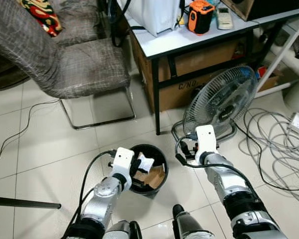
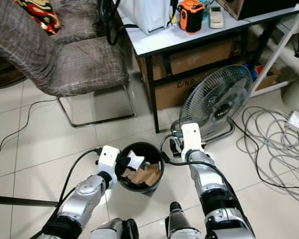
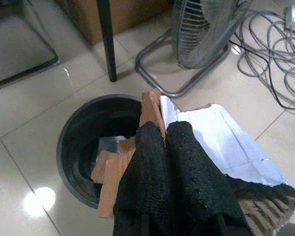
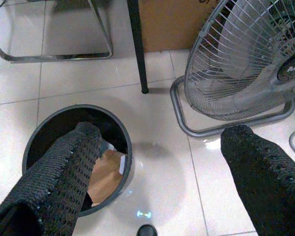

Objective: Picking trash to rubbish bin

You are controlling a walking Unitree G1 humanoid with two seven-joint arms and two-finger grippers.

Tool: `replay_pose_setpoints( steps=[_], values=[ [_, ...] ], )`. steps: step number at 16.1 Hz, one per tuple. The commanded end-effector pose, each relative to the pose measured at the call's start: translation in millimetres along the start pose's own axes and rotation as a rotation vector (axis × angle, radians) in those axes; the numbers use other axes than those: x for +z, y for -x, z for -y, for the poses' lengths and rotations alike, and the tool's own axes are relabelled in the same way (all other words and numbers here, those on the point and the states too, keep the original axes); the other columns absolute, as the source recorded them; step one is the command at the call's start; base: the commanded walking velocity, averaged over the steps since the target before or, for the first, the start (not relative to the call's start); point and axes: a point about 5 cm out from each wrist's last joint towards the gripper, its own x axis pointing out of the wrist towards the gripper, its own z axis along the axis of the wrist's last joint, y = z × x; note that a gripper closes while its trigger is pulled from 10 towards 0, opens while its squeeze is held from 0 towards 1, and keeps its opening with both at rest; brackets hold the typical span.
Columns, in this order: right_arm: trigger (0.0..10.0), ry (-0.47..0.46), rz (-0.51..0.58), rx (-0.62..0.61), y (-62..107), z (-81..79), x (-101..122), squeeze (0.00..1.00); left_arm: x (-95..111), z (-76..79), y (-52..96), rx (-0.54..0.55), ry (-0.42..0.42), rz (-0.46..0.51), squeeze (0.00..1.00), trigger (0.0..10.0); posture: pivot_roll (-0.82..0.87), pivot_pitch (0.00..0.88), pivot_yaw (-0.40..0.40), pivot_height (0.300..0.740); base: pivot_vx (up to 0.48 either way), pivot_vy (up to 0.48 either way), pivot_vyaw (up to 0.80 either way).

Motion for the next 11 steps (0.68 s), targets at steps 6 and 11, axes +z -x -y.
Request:
replay_pose_setpoints(
  steps=[6, 11],
  values=[
    [10.0, -0.020, -0.037, 0.017, 15.5, -3.8, -17.5, 0.00, -18.0, 4.5, -2.3, 0.011, 0.012, -0.078, 0.00, 10.0, -0.21, 0.282, 0.128, 0.740, 0.000, 0.000, -0.38],
    [10.0, -0.079, -0.193, 0.093, 39.0, -22.5, -44.0, 0.00, -33.4, 9.3, -2.2, 0.002, 0.029, -0.138, 0.00, 10.0, -0.25, 0.353, 0.152, 0.740, 0.000, 0.000, 0.00]
  ],
)
